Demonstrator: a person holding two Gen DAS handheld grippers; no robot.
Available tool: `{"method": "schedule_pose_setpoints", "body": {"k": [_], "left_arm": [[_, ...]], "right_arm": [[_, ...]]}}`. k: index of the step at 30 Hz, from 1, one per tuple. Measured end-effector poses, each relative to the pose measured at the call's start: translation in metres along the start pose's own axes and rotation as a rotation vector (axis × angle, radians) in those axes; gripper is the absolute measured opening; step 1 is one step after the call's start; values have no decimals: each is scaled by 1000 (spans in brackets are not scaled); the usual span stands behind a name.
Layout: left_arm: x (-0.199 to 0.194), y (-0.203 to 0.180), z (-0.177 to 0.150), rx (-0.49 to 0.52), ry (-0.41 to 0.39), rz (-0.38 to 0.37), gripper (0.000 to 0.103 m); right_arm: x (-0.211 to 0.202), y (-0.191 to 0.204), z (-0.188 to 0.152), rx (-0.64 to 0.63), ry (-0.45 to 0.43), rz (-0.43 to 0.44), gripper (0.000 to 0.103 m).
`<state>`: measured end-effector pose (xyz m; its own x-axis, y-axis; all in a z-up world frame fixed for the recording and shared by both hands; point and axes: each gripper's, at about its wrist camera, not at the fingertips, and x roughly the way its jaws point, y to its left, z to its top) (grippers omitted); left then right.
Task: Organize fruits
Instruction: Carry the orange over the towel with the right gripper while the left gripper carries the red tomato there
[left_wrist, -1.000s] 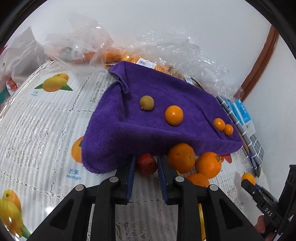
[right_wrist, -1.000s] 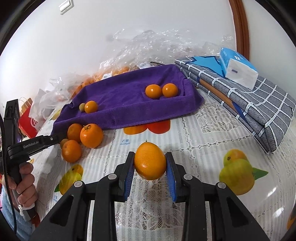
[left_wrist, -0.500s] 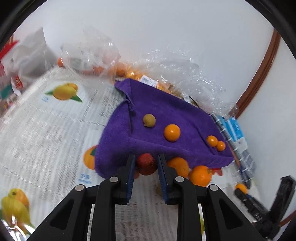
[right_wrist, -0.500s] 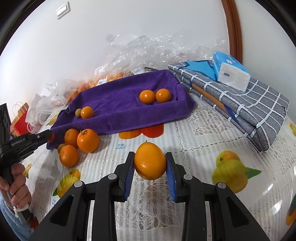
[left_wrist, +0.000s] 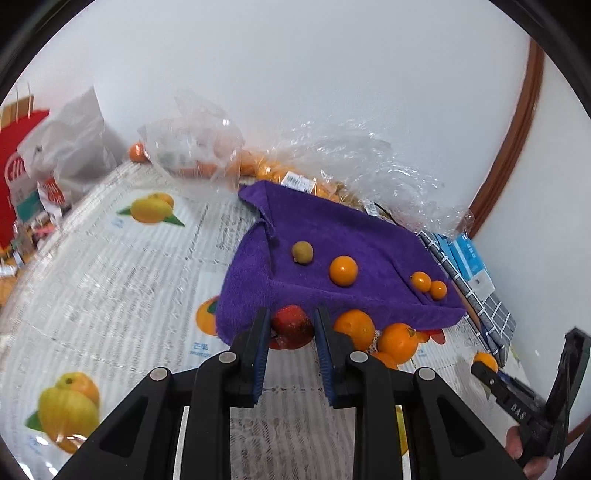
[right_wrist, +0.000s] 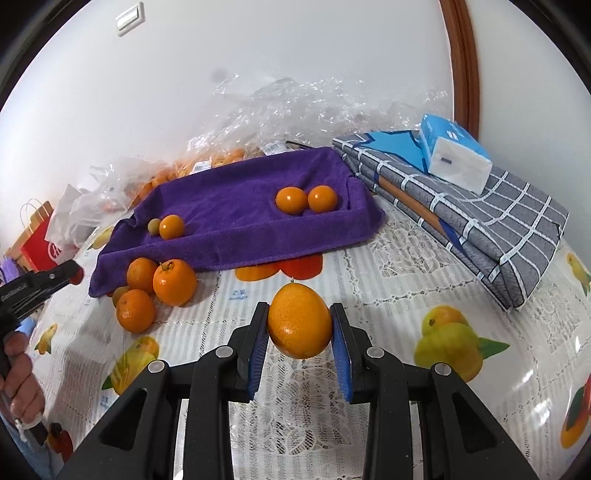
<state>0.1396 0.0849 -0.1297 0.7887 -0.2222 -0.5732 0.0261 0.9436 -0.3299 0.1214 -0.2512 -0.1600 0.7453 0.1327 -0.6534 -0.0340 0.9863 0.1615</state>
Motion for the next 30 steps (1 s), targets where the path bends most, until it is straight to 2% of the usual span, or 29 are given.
{"method": "schedule_pose_setpoints", "body": {"k": [7,15,18,24,30], "left_arm": [[-21,-18,16,52,-22,22,23],[-29,-46,29,110,-23,-21,23],[-31,-52,32,120,-22,-59,23],[-23,-53,44,102,-11,-91,23],[-7,-57,63,122,-21,-64,23]], "right_arm": [[-8,16,21,-44,-20,16,32],[-14,13,35,-34,-29,-3,32],[-12,11,45,-23,-32,-6,32],[-11,8,68,-8,-50,-19,32],[-6,13,95,-25,-81,-22,32]]}}
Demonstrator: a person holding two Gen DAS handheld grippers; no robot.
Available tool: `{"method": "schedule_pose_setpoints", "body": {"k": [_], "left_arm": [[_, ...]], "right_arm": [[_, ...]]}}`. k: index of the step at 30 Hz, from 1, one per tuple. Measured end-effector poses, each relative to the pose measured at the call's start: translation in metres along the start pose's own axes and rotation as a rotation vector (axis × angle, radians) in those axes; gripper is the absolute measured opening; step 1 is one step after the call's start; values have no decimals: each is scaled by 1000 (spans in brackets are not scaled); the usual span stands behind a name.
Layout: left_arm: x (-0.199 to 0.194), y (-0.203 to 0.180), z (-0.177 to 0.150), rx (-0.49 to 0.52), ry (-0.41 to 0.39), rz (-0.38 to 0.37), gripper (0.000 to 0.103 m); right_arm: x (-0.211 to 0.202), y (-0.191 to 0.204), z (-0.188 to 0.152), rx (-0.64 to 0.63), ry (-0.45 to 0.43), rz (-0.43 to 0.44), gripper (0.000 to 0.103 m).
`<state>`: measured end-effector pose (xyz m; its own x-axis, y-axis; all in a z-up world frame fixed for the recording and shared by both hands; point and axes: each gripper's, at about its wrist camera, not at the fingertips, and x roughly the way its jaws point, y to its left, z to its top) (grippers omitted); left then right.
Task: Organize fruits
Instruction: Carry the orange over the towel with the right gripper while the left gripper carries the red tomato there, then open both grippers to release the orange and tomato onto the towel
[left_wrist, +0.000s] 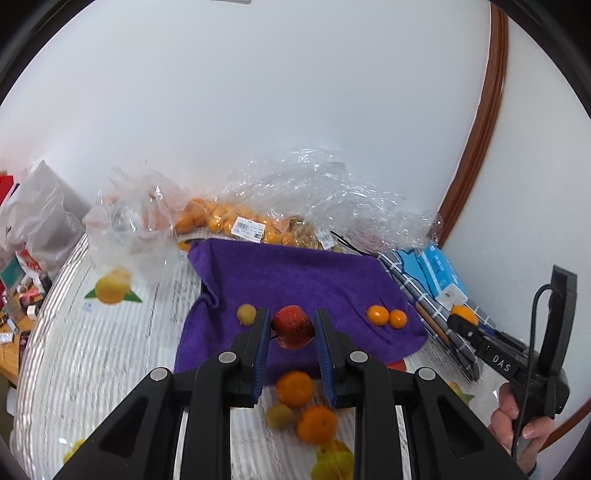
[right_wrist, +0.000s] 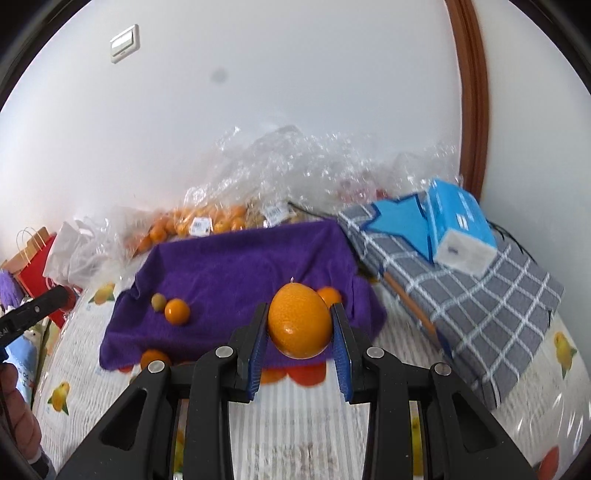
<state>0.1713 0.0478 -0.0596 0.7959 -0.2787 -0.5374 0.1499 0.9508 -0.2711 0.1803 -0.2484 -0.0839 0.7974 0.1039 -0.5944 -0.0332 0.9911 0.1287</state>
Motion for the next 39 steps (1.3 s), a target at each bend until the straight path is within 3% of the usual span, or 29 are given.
{"method": "schedule_pose_setpoints", "body": {"k": [10,14,19,22,26,39], "left_arm": [[53,0,47,-18,-39,19,23],[85,7,51,-50,-38,3,23],[130,19,32,-67,41,23,23],[142,24,27,-59,69,46,23],[155,29,25,-74,110,35,23],[176,28,15,-64,204,41,23]], "right_arm": [[35,21,53,-81,-36,31,32],[60,16,65,-84,-38,37,32],[106,-3,51,-47,17,44,32],[129,-11,45,-27,58,11,32],[150,-21,39,19,112,34,32],[173,-24,27,31,180,7,33]]}}
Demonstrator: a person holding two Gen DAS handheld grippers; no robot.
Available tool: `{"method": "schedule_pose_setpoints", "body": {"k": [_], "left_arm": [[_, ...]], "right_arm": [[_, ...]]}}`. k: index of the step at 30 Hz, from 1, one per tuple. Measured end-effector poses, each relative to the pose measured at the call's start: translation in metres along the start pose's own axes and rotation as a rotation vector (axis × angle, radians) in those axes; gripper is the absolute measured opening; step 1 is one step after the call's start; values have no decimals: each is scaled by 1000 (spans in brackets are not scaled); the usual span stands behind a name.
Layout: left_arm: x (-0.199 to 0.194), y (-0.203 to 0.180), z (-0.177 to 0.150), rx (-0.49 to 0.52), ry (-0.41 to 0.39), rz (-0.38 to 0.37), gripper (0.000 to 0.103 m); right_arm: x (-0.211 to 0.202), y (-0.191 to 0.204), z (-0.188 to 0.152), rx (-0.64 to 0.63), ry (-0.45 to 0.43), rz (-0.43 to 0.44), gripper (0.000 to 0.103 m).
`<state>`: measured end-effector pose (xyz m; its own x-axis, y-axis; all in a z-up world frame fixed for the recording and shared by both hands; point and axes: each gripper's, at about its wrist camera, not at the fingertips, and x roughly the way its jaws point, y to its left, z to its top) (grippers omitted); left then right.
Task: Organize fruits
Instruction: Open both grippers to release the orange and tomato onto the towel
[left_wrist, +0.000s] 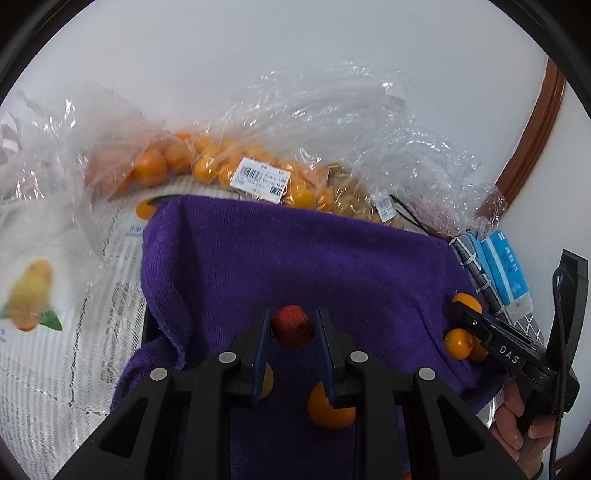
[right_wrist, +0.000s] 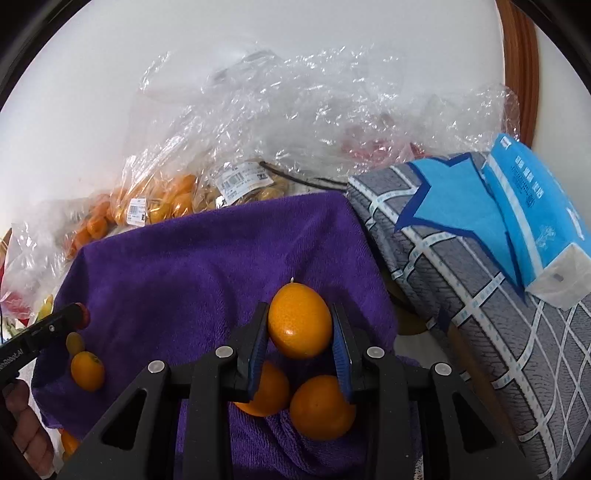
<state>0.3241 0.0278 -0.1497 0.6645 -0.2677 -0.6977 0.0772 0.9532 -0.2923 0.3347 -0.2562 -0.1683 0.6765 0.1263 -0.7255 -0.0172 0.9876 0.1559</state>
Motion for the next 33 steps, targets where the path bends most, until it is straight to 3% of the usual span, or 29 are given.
{"method": "schedule_pose_setpoints", "body": {"k": [5,9,15,19,25,33], "left_arm": [[3,-1,-1,8,12,11,23],[5,-2,-2,18,17,19,23],[4,-4,-3,32,15,27,24],[-4,-4,-2,27,-2,22,28],[-40,-5,2,21,-62,23,30],[-95,-10,-30,85,-89,37,34]], "right_arm": [[-5,0,-2,-5,-15,1,33],[-14,-4,-2,10,-44,5,45],[-25,-6,-2,30,-76,7,46],[-40,1,-3,6,-123,-43,46],[-76,16,-5,-31,-201,-53,46],[-115,39,-37,-94,-112,1,46]]}}
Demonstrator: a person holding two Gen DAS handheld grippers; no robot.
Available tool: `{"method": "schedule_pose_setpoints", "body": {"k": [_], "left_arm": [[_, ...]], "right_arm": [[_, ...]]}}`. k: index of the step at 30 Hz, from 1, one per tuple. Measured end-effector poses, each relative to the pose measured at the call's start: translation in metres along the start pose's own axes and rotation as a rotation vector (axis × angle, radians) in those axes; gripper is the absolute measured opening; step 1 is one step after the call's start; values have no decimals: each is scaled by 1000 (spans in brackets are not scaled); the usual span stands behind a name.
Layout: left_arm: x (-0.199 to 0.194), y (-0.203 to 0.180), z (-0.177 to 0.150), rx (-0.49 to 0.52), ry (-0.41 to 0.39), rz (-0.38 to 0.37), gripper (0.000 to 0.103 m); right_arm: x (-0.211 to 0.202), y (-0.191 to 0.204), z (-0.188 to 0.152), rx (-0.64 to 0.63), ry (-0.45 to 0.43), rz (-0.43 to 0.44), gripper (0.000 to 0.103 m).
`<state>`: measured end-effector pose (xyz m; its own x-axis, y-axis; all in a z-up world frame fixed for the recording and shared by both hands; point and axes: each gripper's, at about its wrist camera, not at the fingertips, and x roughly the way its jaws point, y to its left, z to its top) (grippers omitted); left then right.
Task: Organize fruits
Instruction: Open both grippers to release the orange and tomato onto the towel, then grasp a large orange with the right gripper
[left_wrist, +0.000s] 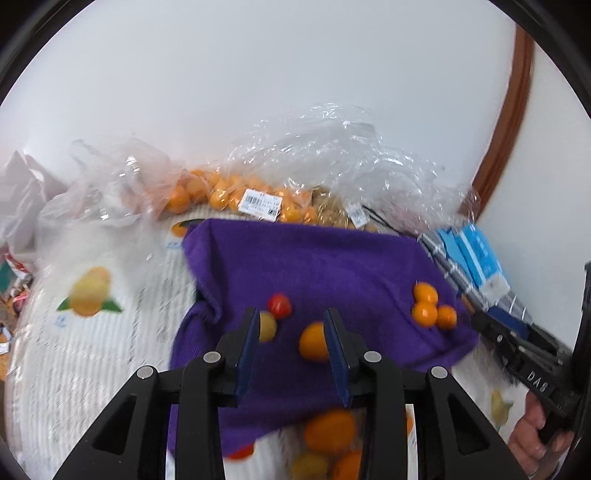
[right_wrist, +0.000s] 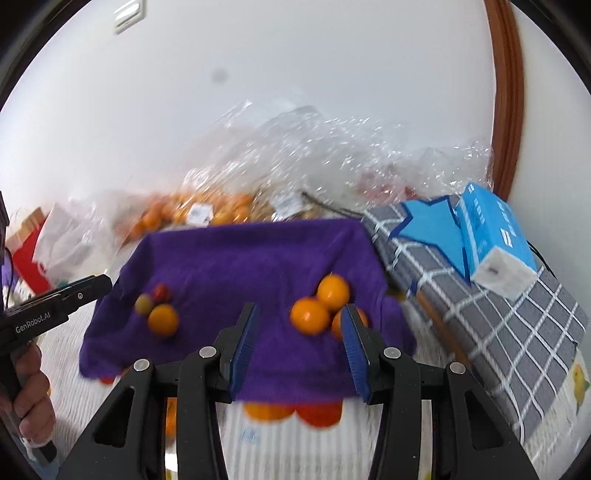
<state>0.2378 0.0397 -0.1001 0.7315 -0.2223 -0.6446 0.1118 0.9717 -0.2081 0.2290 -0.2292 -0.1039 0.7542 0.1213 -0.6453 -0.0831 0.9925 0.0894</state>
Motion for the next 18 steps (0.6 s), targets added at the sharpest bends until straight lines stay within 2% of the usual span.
{"method": "schedule_pose_setpoints", "body": {"k": [7,13,18], "left_arm": [[-29,25,-41,-10,3,52,34],[-32,53,-70,-67,26,64,36],[-35,68,-83,-94,-15,68,41]], "right_arm": [[-15,26,-33,3,48,64,50],[-12,53,-59,-39,99,88,50],[-5,75,-70,-68,126,100,50]]}}
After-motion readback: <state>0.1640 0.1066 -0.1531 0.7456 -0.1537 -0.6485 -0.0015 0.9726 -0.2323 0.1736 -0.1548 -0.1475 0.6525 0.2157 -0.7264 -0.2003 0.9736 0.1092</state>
